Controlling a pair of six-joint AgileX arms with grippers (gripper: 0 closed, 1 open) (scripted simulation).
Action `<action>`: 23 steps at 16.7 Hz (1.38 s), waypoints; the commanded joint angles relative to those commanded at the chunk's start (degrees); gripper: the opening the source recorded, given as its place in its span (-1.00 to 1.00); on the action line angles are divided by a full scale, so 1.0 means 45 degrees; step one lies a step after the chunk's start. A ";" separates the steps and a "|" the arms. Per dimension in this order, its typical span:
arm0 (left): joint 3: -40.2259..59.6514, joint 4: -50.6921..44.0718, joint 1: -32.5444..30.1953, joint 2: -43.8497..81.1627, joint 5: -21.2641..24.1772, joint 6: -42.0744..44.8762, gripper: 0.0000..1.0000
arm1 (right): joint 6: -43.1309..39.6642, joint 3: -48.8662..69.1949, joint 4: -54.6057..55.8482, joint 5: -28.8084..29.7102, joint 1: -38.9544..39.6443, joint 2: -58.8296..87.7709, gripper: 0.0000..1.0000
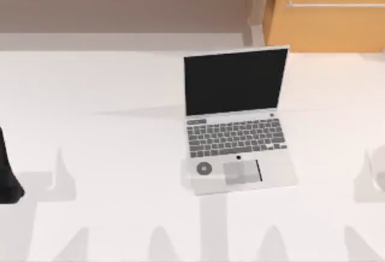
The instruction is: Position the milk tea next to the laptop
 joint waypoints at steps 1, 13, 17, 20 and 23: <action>0.0000 0.0000 0.0000 0.0000 0.0000 0.0000 1.00 | 0.0000 0.0000 0.0000 0.0000 0.0000 0.0000 1.00; 0.0000 0.0000 0.0000 0.0000 0.0000 0.0000 1.00 | -0.2634 0.0516 0.4083 -0.6609 -0.7316 0.8283 1.00; 0.0000 0.0000 0.0000 0.0000 0.0000 0.0000 1.00 | -0.3473 0.0660 0.5432 -0.8878 -0.9702 1.1135 1.00; 0.0000 0.0000 0.0000 0.0000 0.0000 0.0000 1.00 | -0.3778 0.0748 0.5913 -0.9613 -1.0462 1.1883 1.00; 0.0000 0.0000 0.0000 0.0000 0.0000 0.0000 1.00 | -0.3785 0.0751 0.5924 -0.9630 -1.0479 1.1898 1.00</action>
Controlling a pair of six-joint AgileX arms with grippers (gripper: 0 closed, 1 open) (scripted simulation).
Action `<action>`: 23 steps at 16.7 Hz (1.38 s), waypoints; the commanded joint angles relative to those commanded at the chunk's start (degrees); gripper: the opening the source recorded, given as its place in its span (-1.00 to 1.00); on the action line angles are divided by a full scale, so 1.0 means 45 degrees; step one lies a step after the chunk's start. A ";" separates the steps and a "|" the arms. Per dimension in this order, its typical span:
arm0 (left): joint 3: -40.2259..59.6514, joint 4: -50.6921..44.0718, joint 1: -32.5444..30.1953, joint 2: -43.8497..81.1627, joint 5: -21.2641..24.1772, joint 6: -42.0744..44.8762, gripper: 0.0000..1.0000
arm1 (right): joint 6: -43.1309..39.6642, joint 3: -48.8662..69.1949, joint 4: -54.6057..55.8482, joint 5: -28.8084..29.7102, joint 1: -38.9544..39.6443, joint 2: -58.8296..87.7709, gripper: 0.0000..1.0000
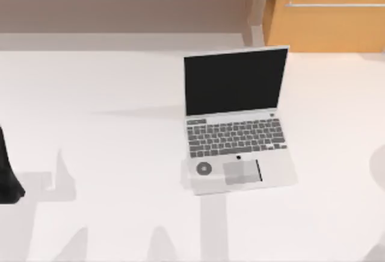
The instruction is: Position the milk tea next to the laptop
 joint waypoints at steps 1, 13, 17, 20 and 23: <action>0.0000 0.0000 0.0000 0.0000 0.0000 0.0000 1.00 | 0.0018 -0.0060 -0.0035 0.0030 0.0047 -0.0037 1.00; 0.0000 0.0000 0.0000 0.0000 0.0000 0.0000 1.00 | 0.1362 0.1343 0.5930 0.2598 0.2713 0.6519 1.00; 0.0000 0.0000 0.0000 0.0000 0.0000 0.0000 1.00 | 0.1707 0.1663 0.7397 0.3423 0.3563 0.8092 1.00; 0.0000 0.0000 0.0000 0.0000 0.0000 0.0000 1.00 | 0.1720 0.1675 0.7450 0.3455 0.3596 0.8145 1.00; 0.0000 0.0000 0.0000 0.0000 0.0000 0.0000 1.00 | 0.1720 0.1675 0.7450 0.3455 0.3596 0.8145 0.70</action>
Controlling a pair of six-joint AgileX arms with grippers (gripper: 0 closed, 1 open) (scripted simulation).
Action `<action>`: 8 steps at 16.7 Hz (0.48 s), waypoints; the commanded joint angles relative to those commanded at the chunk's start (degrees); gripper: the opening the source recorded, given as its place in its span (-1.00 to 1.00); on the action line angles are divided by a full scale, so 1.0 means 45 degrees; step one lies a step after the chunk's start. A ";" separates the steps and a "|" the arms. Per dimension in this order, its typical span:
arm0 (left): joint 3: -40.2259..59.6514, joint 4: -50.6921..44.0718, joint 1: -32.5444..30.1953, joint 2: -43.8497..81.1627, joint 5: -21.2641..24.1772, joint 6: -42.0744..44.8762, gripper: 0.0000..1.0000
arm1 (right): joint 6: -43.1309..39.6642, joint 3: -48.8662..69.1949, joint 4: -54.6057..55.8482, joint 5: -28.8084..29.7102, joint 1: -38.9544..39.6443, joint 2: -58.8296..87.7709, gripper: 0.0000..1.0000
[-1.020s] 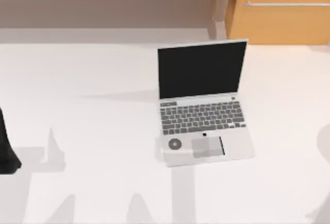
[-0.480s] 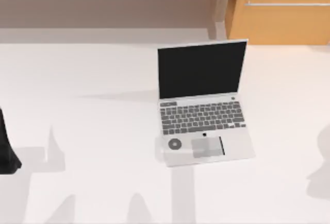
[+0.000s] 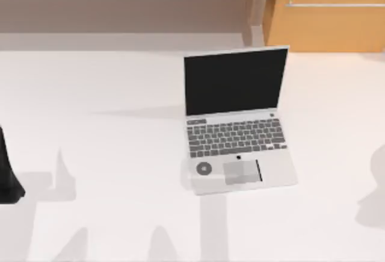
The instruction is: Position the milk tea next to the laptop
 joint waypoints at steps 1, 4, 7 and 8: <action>0.0000 0.0000 0.0000 0.0000 0.0000 0.0000 1.00 | 0.0000 0.0000 0.0000 0.0000 0.0000 0.0000 0.55; 0.0000 0.0000 0.0000 0.0000 0.0000 0.0000 1.00 | 0.0000 0.0000 0.0000 0.0000 0.0000 0.0000 0.10; 0.0000 0.0000 0.0000 0.0000 0.0000 0.0000 1.00 | 0.0000 0.0000 0.0000 0.0000 0.0000 0.0000 -0.36; 0.0000 0.0000 0.0000 0.0000 0.0000 0.0000 1.00 | 0.0000 0.0000 0.0000 0.0000 0.0000 0.0000 -0.51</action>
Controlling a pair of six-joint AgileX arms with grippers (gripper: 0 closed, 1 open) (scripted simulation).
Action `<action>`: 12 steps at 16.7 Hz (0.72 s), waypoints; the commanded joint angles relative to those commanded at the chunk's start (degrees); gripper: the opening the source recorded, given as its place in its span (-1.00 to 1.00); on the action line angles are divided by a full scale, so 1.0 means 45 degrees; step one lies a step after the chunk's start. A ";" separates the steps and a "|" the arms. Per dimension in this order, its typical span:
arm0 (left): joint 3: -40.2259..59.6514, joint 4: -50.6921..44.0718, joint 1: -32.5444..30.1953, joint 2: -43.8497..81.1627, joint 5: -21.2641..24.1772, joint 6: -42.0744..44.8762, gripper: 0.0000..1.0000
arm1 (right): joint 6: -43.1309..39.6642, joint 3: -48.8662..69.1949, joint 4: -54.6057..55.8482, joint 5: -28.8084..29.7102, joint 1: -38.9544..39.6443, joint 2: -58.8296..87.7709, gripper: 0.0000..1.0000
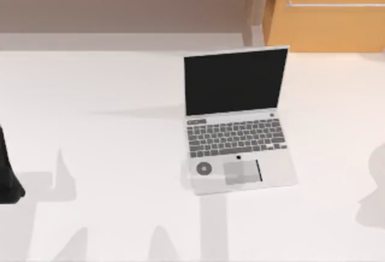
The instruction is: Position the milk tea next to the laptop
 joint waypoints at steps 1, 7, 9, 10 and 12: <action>0.0000 0.0000 0.0000 0.0000 0.0000 0.0000 1.00 | 0.0000 0.0000 0.0000 0.0000 0.0000 0.0000 -0.66; 0.0000 0.0000 0.0000 0.0000 0.0000 0.0000 1.00 | 0.0000 0.0000 0.0000 0.0000 0.0000 0.0000 -1.00; 0.0000 0.0000 0.0000 0.0000 0.0000 0.0000 1.00 | 0.0000 0.0000 0.0000 0.0000 0.0000 0.0000 -1.00; 0.0000 0.0000 0.0000 0.0000 0.0000 0.0000 1.00 | 0.0000 0.0000 0.0000 0.0000 0.0000 0.0000 -1.00; 0.0000 0.0000 0.0000 0.0000 0.0000 0.0000 1.00 | 0.0020 -0.0016 -0.0004 -0.0006 -0.0007 0.0003 -1.00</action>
